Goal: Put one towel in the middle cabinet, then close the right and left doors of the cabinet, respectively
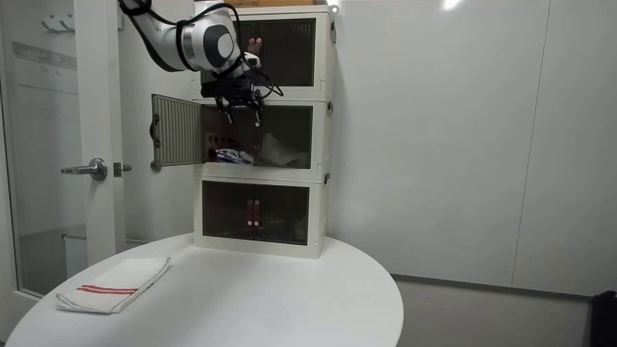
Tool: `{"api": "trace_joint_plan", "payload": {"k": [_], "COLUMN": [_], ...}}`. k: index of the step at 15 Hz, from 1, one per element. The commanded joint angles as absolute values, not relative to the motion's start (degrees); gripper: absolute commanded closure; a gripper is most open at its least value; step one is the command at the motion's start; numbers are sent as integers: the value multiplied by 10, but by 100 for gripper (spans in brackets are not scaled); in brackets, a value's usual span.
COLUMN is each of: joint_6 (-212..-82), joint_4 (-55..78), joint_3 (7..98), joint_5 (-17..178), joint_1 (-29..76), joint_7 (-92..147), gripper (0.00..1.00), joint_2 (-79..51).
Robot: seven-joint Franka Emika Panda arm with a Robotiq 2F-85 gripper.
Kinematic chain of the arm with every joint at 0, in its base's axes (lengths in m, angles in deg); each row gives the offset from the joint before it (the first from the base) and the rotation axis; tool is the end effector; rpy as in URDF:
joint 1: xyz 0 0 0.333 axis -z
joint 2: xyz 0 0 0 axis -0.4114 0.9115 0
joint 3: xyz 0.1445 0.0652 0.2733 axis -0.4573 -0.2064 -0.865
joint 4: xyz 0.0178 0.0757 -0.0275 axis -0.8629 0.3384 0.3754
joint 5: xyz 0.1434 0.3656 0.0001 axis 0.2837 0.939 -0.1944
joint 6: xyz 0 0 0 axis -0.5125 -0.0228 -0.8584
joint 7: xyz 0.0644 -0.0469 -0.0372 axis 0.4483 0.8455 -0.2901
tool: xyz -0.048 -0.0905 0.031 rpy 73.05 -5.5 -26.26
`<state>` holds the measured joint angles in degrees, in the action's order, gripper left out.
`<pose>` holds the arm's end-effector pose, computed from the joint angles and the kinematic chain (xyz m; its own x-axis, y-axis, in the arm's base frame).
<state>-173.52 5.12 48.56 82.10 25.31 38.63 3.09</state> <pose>0.7539 -0.0134 0.4148 0.7396 0.1259 0.6611 0.0789 -0.9918 0.1006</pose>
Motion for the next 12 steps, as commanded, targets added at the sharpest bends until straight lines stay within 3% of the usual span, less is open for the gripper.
{"api": "trace_joint_plan", "payload": {"k": [1, 7, 12], "joint_6": [-1763, -1755, -1627], "joint_4": [11, -1, -17], "joint_3": [499, 508, 551], "joint_5": [805, 808, 793], "joint_1": [243, 242, 223], "joint_7": [367, 347, 273], "gripper": [0, 0, 0], "joint_2": [58, 59, 25]}}
